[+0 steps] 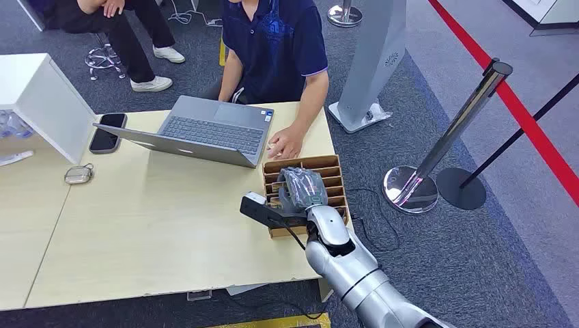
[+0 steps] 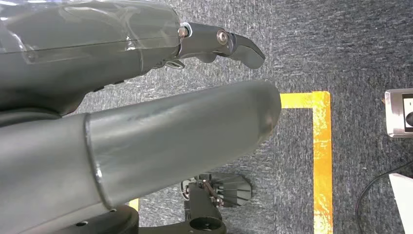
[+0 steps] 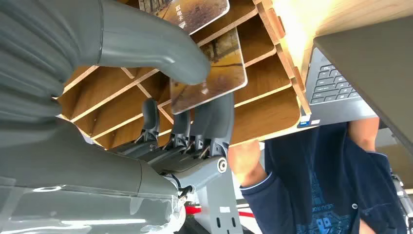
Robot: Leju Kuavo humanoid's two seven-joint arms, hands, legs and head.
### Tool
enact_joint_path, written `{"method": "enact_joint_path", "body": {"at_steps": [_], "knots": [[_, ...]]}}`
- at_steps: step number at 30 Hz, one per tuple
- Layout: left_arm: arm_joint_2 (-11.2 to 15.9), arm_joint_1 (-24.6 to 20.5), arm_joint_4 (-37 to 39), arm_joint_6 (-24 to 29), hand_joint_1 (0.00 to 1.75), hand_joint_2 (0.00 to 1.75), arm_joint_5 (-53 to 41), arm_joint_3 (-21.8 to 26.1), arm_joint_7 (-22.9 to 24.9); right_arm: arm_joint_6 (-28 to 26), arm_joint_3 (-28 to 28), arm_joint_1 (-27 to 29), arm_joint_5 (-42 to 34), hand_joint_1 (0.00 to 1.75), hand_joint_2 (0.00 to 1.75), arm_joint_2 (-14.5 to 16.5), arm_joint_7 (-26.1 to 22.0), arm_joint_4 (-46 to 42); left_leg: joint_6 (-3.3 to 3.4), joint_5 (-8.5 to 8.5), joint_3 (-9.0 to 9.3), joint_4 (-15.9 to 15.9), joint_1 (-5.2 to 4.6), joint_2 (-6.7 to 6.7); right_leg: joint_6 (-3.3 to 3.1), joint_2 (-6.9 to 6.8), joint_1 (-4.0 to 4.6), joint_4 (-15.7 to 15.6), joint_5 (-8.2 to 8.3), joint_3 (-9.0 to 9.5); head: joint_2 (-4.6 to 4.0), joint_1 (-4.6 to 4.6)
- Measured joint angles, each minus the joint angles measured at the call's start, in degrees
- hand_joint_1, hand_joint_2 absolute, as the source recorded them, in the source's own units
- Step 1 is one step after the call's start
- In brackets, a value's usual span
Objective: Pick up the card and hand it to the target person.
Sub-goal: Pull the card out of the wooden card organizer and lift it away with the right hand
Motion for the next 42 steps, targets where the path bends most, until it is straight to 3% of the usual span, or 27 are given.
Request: {"method": "enact_joint_path", "body": {"at_steps": [7, 28, 42], "knots": [[0.0, 0.0, 0.0, 0.0, 0.0, 0.0, 0.0, 0.0, 0.0, 0.4, 0.2, -0.5, -0.1, 1.22, 1.75, 0.5, -0.2, 0.6, 0.0, 0.0, 0.0, 0.0, 0.0, 0.0, 0.0, 0.0, 0.0, 0.0, 0.0, 0.0, 0.0, 0.0], [0.0, 0.0, 0.0, 0.0, 0.0, 0.0, 0.5, 0.0, -0.2, -0.1, 0.3, -1.6, -0.7, 1.65, 1.75, 1.0, -0.8, 2.5, 0.0, 0.0, 0.02, 0.0, 0.0, 0.0, 0.0, 0.0, 0.0, 0.0, 0.0, 0.01, 0.0, 0.0], [0.0, 0.4, 0.0, 0.3, 0.0, 0.0, 1.6, 0.0, -0.8, -0.3, 0.3, -1.7, -1.5, 1.66, 1.75, 0.7, 0.3, 0.9, 0.0, 0.0, 0.02, 0.0, 0.0, 0.0, 0.0, 0.0, 0.0, 0.0, 0.0, 0.0, 0.0, 0.0]]}}
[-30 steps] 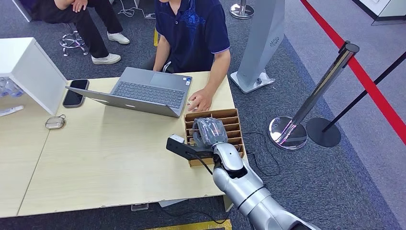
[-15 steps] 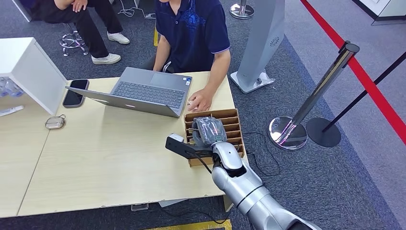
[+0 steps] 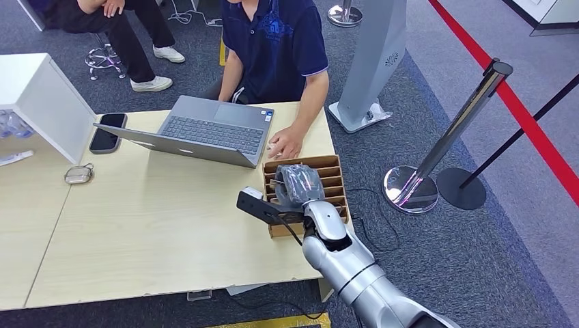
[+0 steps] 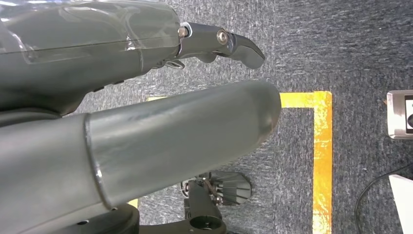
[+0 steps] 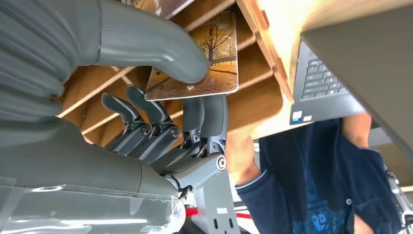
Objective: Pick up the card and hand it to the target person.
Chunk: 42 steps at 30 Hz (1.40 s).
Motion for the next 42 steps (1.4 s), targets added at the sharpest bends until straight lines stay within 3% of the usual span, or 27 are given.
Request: {"method": "enact_joint_path", "body": {"at_steps": [23, 34, 42], "knots": [[0.0, 1.1, 0.1, 0.2, 0.0, 0.0, 1.4, 0.0, -0.8, 4.3, -2.1, 3.1, 2.8, 1.51, 1.75, -4.3, 7.4, -25.6, 0.0, 0.0, 0.0, 0.0, -0.01, 0.03, 0.0, 0.01, 0.0, 0.0, 0.0, -0.01, 0.0, -0.01], [0.0, -0.7, 0.1, -0.3, 0.0, 0.0, -0.6, 0.0, 1.2, 2.6, -5.3, -3.8, 3.9, 1.5, 1.75, -5.4, 7.7, -25.8, 0.0, 0.0, 0.01, 0.0, 0.0, 0.04, 0.0, 0.02, 0.0, 0.0, 0.01, 0.0, 0.0, 0.0], [0.0, -1.1, 0.1, -0.3, 0.0, 0.0, -0.7, 0.0, 1.2, 2.1, -6.6, -5.1, 4.3, 1.41, 1.75, -5.9, 7.8, -25.0, 0.0, -0.01, -0.03, 0.0, 0.0, 0.04, 0.0, 0.02, 0.0, 0.0, 0.0, -0.03, 0.0, 0.0]]}}
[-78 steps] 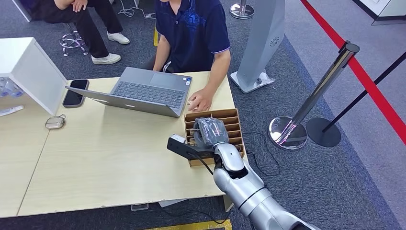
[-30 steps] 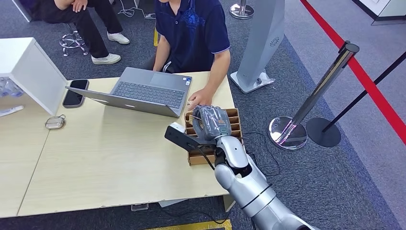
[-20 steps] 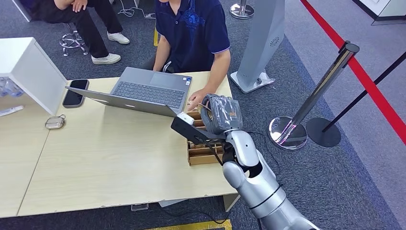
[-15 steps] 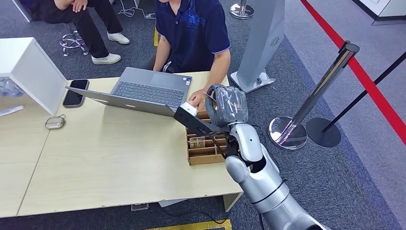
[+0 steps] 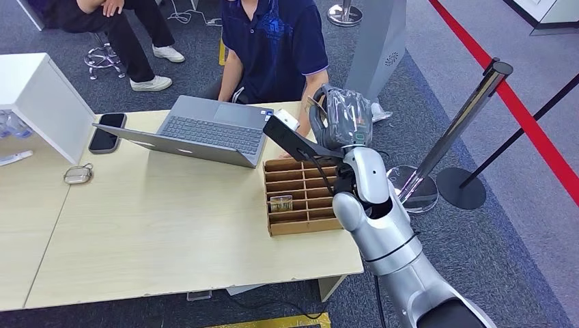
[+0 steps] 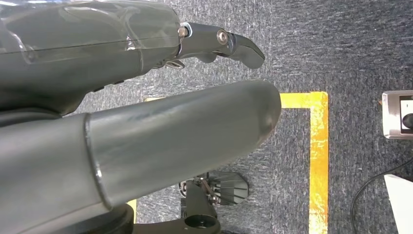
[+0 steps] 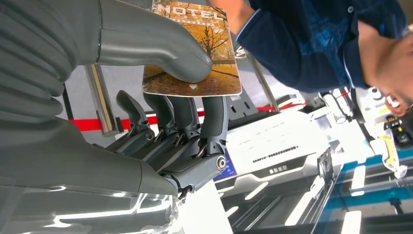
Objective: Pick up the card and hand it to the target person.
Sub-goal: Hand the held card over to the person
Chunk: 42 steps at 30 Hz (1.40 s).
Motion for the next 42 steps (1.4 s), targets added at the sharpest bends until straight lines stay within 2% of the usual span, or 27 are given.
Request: {"method": "enact_joint_path", "body": {"at_steps": [5, 14, 17, 21, 27, 37, 38, 39, 42], "knots": [[-0.1, -0.4, 0.0, -0.2, 0.0, 0.0, -0.9, -0.1, 0.7, -0.9, -1.4, -2.3, 0.4, 1.39, 1.75, -0.5, 0.1, 1.3, 0.0, 0.0, 0.0, 0.0, -0.01, 0.0, 0.01, 0.0, -0.01, 0.0, 0.01, 0.0, 0.0, 0.0], [-0.5, -2.1, 0.0, -0.6, 0.0, 0.0, -2.7, -0.5, 1.8, -3.2, -2.6, -7.4, 0.9, 1.41, 1.75, -0.8, -4.2, 11.1, 0.0, 0.01, -0.01, 0.0, 0.0, -0.05, 0.01, -0.03, 0.0, 0.0, 0.02, 0.01, 0.0, -0.01], [-0.5, -2.2, 0.0, -0.6, 0.0, 0.0, -2.7, -0.7, 1.8, -3.4, -2.6, -7.6, 0.8, 1.41, 1.75, -0.7, -4.6, 12.2, 0.0, 0.01, -0.01, 0.0, 0.0, -0.05, 0.01, -0.03, 0.0, 0.0, 0.02, 0.01, 0.0, 0.0], [-0.8, -2.5, 0.0, -0.6, 0.0, 0.0, -3.2, -1.6, 2.0, -3.6, -2.6, -8.5, -0.1, 1.4, 1.75, -0.7, -5.9, 21.1, 0.0, 0.0, -0.07, 0.0, 0.0, -0.07, 0.01, -0.04, 0.0, 0.0, 0.01, -0.02, 0.0, -0.01], [-0.8, -2.7, 0.0, -0.6, 0.0, 0.0, -3.5, -1.9, 2.0, -3.5, -2.6, -8.8, 0.0, 1.4, 1.75, -0.6, -6.3, 26.6, 0.0, 0.0, -0.05, 0.0, -0.01, -0.07, 0.01, -0.04, -0.01, 0.0, 0.01, -0.01, 0.0, 0.0], [-0.8, -2.8, 0.0, -0.6, 0.0, 0.0, -3.7, -2.7, 2.0, -3.4, -2.6, -8.7, 0.0, 1.39, 1.75, -0.3, -6.4, 31.0, 0.0, 0.0, -0.05, 0.0, 0.0, -0.06, 0.01, -0.03, 0.0, 0.0, 0.01, -0.03, 0.0, -0.01], [-0.8, -2.8, 0.0, -0.6, 0.0, 0.0, -3.7, -2.7, 2.0, -3.4, -2.6, -8.7, 0.0, 1.36, 1.75, -0.2, -6.4, 31.2, 0.0, 0.0, -0.05, 0.0, 0.0, -0.06, 0.01, -0.03, 0.0, 0.0, 0.01, -0.03, 0.0, -0.01], [-0.8, -2.8, 0.0, -0.6, 0.0, 0.0, -3.7, -2.8, 2.0, -3.4, -2.6, -8.7, 0.0, 1.09, 1.75, -0.1, -6.4, 31.5, 0.0, 0.0, -0.06, 0.0, 0.0, -0.06, 0.01, -0.03, 0.0, 0.0, 0.01, -0.03, 0.0, -0.01], [-0.8, -2.8, 0.0, -0.6, 0.0, 0.0, -3.7, -2.9, 2.0, -3.5, -2.6, -8.8, 0.0, 0.12, 1.75, -0.1, -6.7, 32.3, 0.0, 0.0, -0.06, 0.0, 0.0, -0.06, 0.01, -0.04, 0.0, 0.0, 0.01, -0.02, 0.0, -0.01]]}}
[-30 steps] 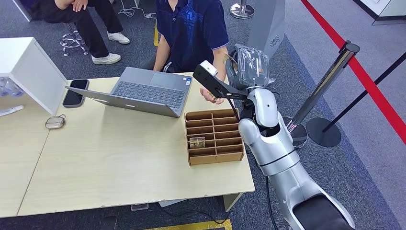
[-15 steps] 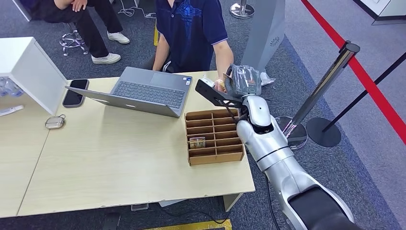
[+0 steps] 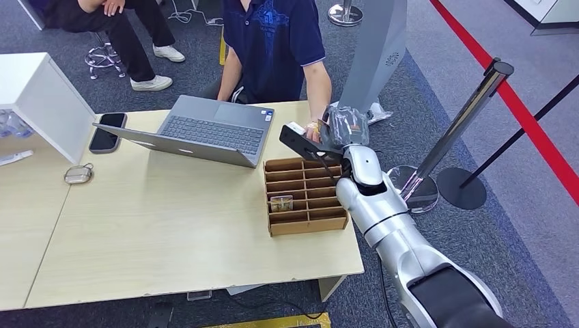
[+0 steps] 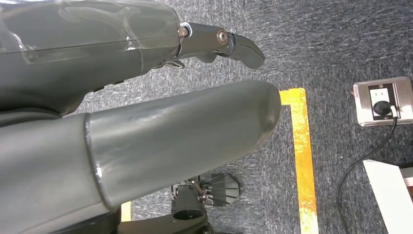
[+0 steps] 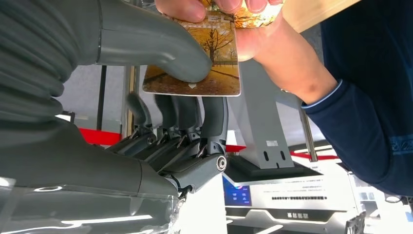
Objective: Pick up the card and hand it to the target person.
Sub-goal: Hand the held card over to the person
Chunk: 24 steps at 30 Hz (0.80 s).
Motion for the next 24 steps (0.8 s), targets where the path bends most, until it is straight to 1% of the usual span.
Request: {"method": "enact_joint_path", "body": {"at_steps": [1, 3, 10, 19, 24], "knots": [[0.0, 0.0, 0.0, 0.0, 0.0, 0.0, 0.0, 0.0, 0.0, -0.1, 0.0, 0.0, 0.0, 0.04, 1.75, 0.0, -0.1, 0.3, 0.0, 0.0, 0.0, 0.0, 0.0, 0.0, 0.0, 0.0, 0.0, 0.0, 0.0, 0.0, 0.0, 0.01], [0.0, 0.0, 0.0, 0.0, 0.0, 0.0, 0.0, 0.0, 0.1, -0.2, 0.0, 0.0, -0.1, 0.0, 1.75, 0.1, -0.1, 0.9, 0.0, 0.0, 0.0, 0.0, 0.0, 0.0, 0.0, 0.0, 0.0, 0.0, 0.0, 0.01, 0.0, 0.0], [0.0, 0.0, 0.0, 0.0, 0.0, 0.0, 0.1, -0.1, 0.0, -0.8, 0.0, 0.0, 0.4, 0.0, 1.75, 1.0, 1.2, 2.5, 0.0, 0.0, 0.01, 0.0, 0.0, 0.01, 0.0, 0.01, 0.0, 0.0, 0.0, 0.0, 0.0, 0.0], [0.0, 0.0, 0.0, 0.0, 0.0, 0.0, 0.5, -0.1, -0.1, -1.6, 0.0, 0.2, 0.4, 0.0, 1.75, 1.6, 1.7, 3.5, 0.0, 0.0, 0.01, 0.0, 0.0, 0.02, 0.0, 0.01, 0.0, 0.0, 0.0, 0.0, 0.0, 0.0], [0.1, 0.0, 0.0, -0.1, 0.0, 0.0, 0.7, -0.1, -0.1, -3.9, 0.0, 0.7, 1.4, 0.0, 1.75, 1.9, 2.0, 3.2, 0.0, 0.0, 0.02, 0.0, 0.0, 0.01, 0.0, 0.01, 0.0, 0.0, 0.0, 0.01, 0.0, 0.0]]}}
